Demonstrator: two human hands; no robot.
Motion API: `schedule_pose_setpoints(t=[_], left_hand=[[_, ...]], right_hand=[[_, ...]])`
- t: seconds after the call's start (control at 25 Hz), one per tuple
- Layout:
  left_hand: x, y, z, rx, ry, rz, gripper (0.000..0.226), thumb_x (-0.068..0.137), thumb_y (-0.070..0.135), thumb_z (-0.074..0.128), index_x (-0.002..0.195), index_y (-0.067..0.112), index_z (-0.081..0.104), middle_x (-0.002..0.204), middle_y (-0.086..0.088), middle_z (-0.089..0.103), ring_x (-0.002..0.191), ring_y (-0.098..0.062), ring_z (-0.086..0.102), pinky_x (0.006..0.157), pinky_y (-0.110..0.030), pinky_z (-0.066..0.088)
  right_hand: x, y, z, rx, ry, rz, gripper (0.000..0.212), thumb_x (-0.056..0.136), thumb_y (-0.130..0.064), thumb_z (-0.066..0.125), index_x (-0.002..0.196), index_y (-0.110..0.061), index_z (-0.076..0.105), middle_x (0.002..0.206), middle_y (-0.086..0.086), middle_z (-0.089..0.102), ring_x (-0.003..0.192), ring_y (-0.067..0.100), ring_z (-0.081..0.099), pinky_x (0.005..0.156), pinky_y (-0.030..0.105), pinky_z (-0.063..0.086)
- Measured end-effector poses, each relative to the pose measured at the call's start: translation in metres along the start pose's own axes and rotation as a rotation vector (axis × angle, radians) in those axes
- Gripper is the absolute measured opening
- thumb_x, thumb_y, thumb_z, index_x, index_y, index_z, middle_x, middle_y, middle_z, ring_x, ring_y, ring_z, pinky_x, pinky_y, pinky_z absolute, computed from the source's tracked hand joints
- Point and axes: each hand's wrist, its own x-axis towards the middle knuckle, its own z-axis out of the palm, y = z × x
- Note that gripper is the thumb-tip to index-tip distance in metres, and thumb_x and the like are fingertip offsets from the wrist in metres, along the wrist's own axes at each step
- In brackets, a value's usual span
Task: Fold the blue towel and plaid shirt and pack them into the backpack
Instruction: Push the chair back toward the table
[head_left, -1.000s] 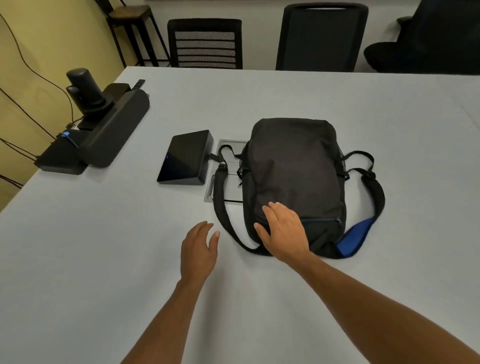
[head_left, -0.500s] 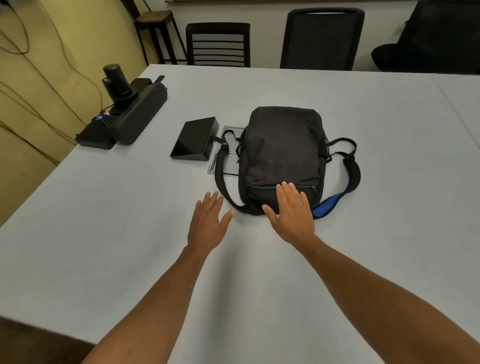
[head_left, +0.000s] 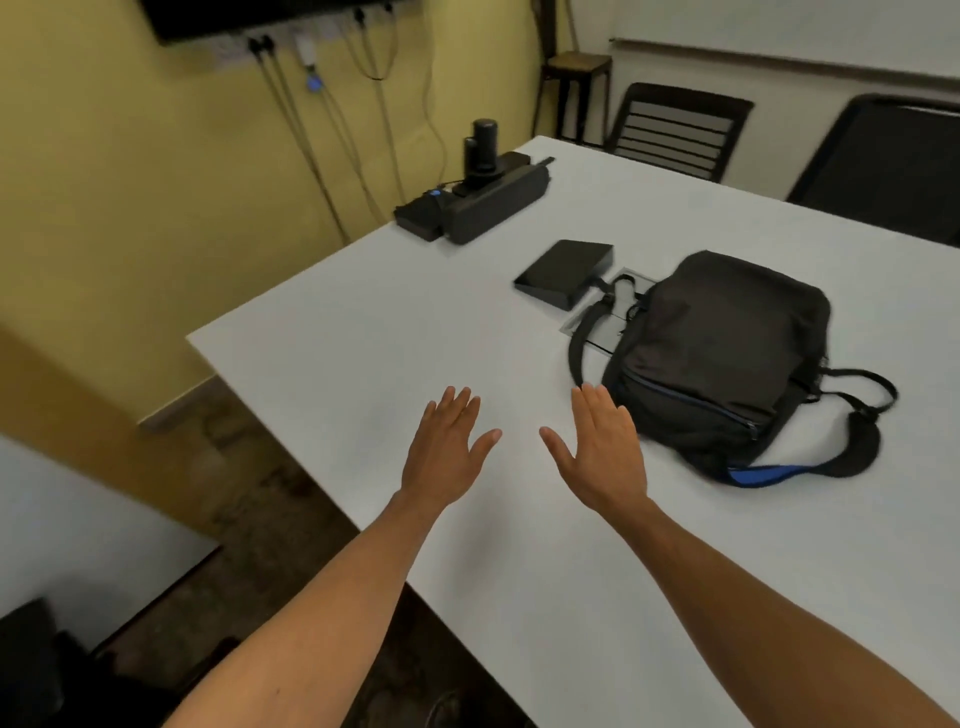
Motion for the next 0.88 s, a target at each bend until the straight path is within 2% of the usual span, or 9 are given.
schedule_pose_setpoints(t=[0.24,0.4,0.52,0.68,0.88], left_hand=[[-0.067,-0.054,-0.031,0.017,0.091,-0.218,0.068,0.101,0.057,0.026,0.155,0.017,0.02,0.164,0.002,0.01,0.15,-0.012,-0.003,0.118,-0.028,-0.008],[-0.13,-0.088,-0.061,0.048,0.195,-0.328,0.068,0.101,0.058,0.027,0.154,0.017,0.022,0.163,0.002,0.013,0.151,-0.013,-0.002,0.122,-0.033,-0.005],[-0.187,-0.114,-0.087,0.039,0.254,-0.413,0.067,0.1,0.057,0.029,0.154,0.017,0.024,0.163,0.001,0.014,0.15,-0.013,-0.001,0.123,-0.037,0.001],[-0.275,-0.143,-0.117,0.057,0.345,-0.516,0.066,0.101,0.056,0.03,0.154,0.017,0.024,0.163,0.002,0.013,0.15,-0.012,-0.003,0.122,-0.033,-0.004],[-0.388,-0.186,-0.134,0.108,0.426,-0.708,0.068,0.1,0.058,0.03,0.153,0.017,0.025,0.163,0.001,0.015,0.15,-0.012,-0.002,0.123,-0.034,-0.001]], right_hand=[[-0.01,-0.084,0.009,0.048,-0.051,-0.241,0.081,0.096,-0.068,0.018,0.158,-0.016,0.01,0.165,0.002,0.005,0.152,0.017,-0.002,0.123,0.038,-0.001],[-0.037,-0.15,0.019,0.105,-0.059,-0.383,0.083,0.094,-0.069,0.018,0.157,-0.016,0.015,0.164,0.003,0.012,0.152,0.018,0.004,0.122,0.039,0.005],[-0.07,-0.202,0.029,0.136,-0.082,-0.488,0.079,0.096,-0.069,0.022,0.157,-0.019,0.017,0.164,0.002,0.015,0.152,0.019,0.008,0.122,0.04,0.008],[-0.127,-0.271,0.037,0.176,-0.11,-0.653,0.076,0.097,-0.067,0.029,0.155,-0.02,0.021,0.163,0.002,0.02,0.151,0.021,0.015,0.121,0.04,0.013],[-0.194,-0.348,0.052,0.178,-0.124,-0.847,0.078,0.097,-0.067,0.028,0.154,-0.015,0.027,0.162,0.005,0.024,0.15,0.021,0.016,0.12,0.04,0.016]])
